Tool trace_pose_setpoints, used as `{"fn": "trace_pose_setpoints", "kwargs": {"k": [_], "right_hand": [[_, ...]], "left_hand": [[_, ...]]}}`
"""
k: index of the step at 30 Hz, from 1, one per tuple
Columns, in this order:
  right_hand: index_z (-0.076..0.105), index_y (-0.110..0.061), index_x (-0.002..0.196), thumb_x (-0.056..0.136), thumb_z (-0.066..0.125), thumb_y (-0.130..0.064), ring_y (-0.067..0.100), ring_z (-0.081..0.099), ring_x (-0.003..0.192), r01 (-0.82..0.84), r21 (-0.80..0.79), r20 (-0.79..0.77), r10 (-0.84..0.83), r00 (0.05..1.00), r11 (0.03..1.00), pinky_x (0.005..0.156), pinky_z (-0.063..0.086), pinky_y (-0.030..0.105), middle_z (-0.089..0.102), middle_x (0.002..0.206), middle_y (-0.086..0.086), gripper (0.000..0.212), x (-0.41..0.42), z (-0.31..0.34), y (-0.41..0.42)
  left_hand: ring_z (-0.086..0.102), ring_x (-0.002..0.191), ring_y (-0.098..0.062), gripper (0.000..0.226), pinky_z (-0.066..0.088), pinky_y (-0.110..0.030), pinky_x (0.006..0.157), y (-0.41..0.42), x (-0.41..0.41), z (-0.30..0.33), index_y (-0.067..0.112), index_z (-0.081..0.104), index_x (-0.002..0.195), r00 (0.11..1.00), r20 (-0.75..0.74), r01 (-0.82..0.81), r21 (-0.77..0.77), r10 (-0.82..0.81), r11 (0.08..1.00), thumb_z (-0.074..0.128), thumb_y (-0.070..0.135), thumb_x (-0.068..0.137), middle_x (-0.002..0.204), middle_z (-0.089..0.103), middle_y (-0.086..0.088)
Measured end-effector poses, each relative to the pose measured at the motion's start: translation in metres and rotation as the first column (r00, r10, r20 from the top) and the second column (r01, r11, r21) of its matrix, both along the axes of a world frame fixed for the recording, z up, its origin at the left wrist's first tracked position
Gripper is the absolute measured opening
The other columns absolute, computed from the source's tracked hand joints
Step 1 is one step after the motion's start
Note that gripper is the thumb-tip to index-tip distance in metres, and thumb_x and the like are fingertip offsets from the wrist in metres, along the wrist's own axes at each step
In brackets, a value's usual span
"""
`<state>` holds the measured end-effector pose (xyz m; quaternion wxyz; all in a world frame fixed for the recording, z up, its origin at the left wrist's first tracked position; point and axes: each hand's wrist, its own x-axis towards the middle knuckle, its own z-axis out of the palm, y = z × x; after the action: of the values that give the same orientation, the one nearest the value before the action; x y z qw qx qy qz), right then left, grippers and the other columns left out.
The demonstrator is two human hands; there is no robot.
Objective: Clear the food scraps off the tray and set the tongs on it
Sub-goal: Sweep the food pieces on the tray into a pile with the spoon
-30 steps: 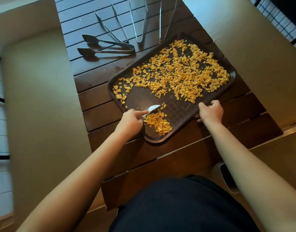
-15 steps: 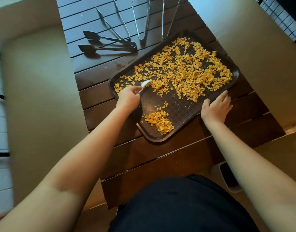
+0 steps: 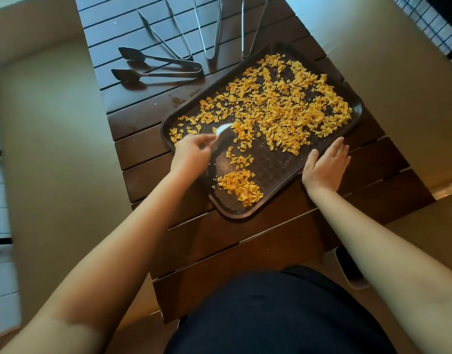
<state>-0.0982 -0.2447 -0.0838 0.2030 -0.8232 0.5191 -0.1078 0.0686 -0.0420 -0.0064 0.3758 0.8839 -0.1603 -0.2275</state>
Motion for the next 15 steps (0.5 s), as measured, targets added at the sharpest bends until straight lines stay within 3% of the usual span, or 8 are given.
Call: {"fn": "trace_pose_setpoints", "kwargs": {"k": [4, 7, 11, 15], "right_hand": [[0.01, 0.005, 0.147, 0.091, 0.027, -0.037, 0.033, 0.011, 0.144, 0.001, -0.005, 0.001, -0.001, 1.0, 1.0, 0.117, 0.005, 0.041, 0.017, 0.153, 0.024, 0.072, -0.002, -0.001, 0.001], [0.01, 0.005, 0.147, 0.088, 0.026, -0.038, 0.033, 0.011, 0.144, 0.007, 0.0, 0.015, -0.007, 1.0, 1.0, 0.117, 0.005, 0.041, 0.018, 0.153, 0.024, 0.074, -0.001, -0.002, 0.001], [0.011, 0.005, 0.147, 0.088, 0.026, -0.039, 0.033, 0.012, 0.144, 0.015, -0.005, 0.026, -0.015, 1.0, 1.0, 0.117, 0.005, 0.041, 0.019, 0.153, 0.024, 0.075, 0.0, -0.001, 0.002], [0.011, 0.004, 0.147, 0.087, 0.026, -0.039, 0.033, 0.012, 0.144, 0.019, -0.007, 0.012, -0.019, 1.0, 1.0, 0.117, 0.005, 0.042, 0.02, 0.153, 0.024, 0.076, 0.0, -0.001, 0.0]], "left_hand": [[0.046, 0.056, -0.006, 0.028, 0.042, -0.018, 0.051, -0.024, 0.012, -0.008, 0.019, 0.061, 0.12, 1.0, -0.01, -0.015, 0.034, 0.016, 0.999, 0.047, 0.015, 0.096, 0.114, 0.061, -0.002], [0.048, 0.06, -0.01, 0.026, 0.045, -0.025, 0.055, -0.027, 0.001, -0.014, 0.021, 0.064, 0.117, 0.995, -0.075, 0.069, 0.062, -0.065, 0.996, 0.051, 0.017, 0.094, 0.1, 0.062, 0.002], [0.056, 0.072, -0.017, 0.025, 0.052, -0.035, 0.065, -0.01, -0.017, -0.014, 0.026, 0.067, 0.113, 0.976, 0.05, 0.203, 0.165, -0.214, 0.965, 0.054, 0.023, 0.093, 0.097, 0.057, 0.001], [0.057, 0.082, -0.016, 0.024, 0.052, -0.033, 0.071, 0.014, -0.028, -0.01, 0.025, 0.067, 0.113, 0.948, 0.049, 0.304, 0.168, -0.316, 0.938, 0.057, 0.024, 0.091, 0.098, 0.058, 0.001]]}}
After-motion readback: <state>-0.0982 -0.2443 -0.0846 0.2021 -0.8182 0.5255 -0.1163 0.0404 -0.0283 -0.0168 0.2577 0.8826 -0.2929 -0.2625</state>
